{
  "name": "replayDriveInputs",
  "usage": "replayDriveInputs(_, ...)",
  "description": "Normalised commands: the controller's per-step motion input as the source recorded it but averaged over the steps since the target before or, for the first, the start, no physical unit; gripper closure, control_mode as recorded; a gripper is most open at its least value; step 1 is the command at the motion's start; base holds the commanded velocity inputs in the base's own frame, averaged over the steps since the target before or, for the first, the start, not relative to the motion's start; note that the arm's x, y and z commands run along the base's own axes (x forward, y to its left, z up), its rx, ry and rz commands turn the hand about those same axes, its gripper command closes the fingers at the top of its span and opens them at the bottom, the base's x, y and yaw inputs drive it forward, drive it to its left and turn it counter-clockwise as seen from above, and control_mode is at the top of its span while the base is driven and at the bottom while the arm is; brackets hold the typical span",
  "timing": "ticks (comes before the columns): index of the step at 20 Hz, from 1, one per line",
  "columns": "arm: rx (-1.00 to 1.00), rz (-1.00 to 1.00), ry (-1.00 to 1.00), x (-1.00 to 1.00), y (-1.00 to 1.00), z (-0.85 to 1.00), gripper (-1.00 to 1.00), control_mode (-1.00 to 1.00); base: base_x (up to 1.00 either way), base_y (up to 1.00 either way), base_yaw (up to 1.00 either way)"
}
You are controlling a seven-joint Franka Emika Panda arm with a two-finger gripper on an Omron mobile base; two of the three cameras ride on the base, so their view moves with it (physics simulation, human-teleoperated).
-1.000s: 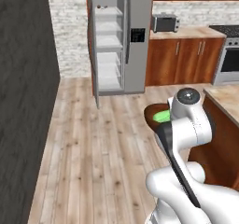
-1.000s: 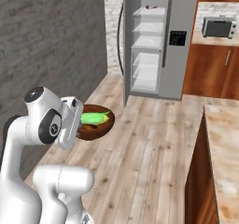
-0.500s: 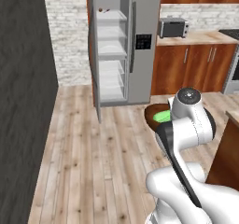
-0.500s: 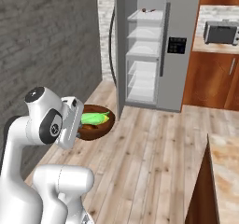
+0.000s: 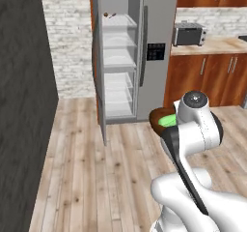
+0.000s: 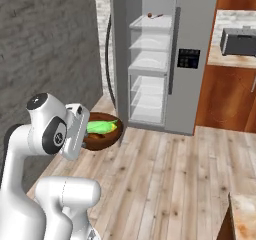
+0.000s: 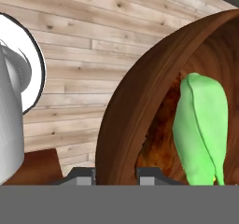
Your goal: Pick the chicken drumstick and corn from their plates and place them in the bowl. Then put the bowl in the fridge.
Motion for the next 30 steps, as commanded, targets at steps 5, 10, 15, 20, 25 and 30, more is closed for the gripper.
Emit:
replayDriveInputs(5,0.00,0.00,0.00,0.00,0.00,0.00,1.00,1.00,0.94,-0.13,0.03)
replayDriveInputs(10,0.00,0.00,0.00,0.00,0.00,0.00,1.00,1.00,0.94,-0.24,0.06)
replayDriveInputs(15,0.00,0.00,0.00,0.00,0.00,0.00,1.00,1.00,0.89,-0.31,0.09)
replayDriveInputs(20,0.00,0.00,0.00,0.00,0.00,0.00,1.00,1.00,0.75,-0.40,0.11)
replayDriveInputs(25,0.00,0.00,0.00,0.00,0.00,0.00,1.00,1.00,0.58,-0.47,0.15)
replayDriveInputs(30,0.00,0.00,0.00,0.00,0.00,0.00,1.00,1.00,0.48,-0.53,0.09)
